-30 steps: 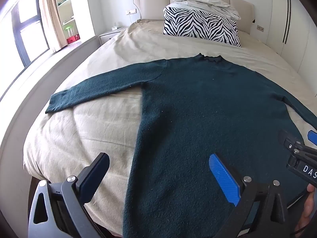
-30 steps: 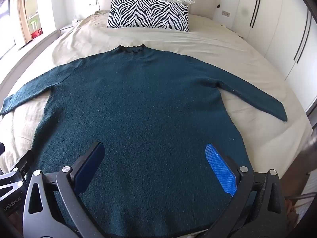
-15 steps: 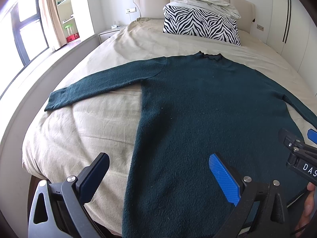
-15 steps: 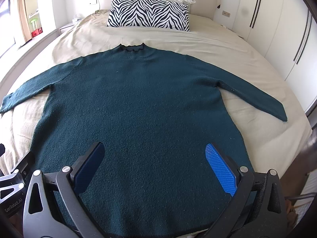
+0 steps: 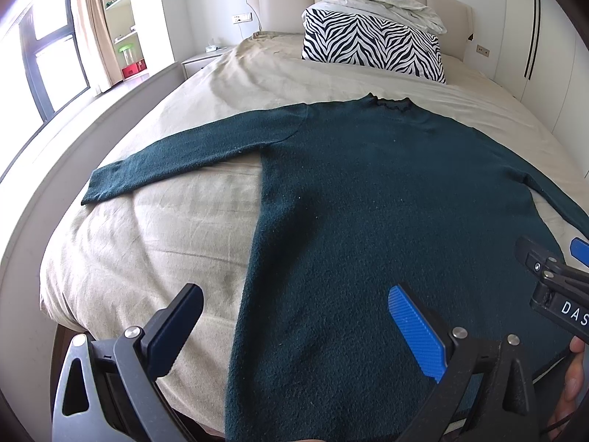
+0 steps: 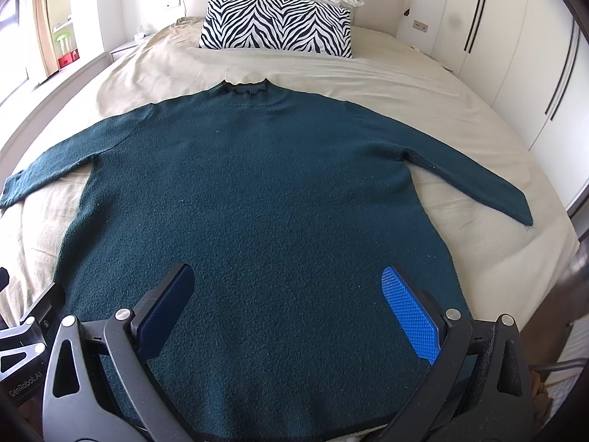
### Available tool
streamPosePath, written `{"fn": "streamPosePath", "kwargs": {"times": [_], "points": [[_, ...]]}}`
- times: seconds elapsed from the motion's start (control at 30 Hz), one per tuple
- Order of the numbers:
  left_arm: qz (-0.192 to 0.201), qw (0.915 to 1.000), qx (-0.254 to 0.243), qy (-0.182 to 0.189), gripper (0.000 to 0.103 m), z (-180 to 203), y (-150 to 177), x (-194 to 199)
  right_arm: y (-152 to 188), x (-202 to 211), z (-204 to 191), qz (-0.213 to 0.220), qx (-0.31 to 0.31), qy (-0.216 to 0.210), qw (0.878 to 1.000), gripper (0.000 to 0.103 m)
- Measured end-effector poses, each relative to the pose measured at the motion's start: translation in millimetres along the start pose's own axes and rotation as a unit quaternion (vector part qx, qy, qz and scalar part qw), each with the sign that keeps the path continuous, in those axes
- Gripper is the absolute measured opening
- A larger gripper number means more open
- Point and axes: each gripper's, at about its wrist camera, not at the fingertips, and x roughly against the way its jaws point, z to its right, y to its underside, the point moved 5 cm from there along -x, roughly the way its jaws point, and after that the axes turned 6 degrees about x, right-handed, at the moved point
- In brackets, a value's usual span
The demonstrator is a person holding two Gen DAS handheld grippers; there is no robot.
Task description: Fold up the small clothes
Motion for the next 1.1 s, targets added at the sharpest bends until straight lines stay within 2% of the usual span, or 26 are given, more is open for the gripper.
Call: {"fn": "streamPosePath", "kwargs": {"times": [1.1], "points": [[0.0,1.0,0.0,0.001,0.103,-0.6,-0.1,-0.3,1.8,-5.2,-5.0,-0.006,0.007,0.004,1.0,0.103]]}}
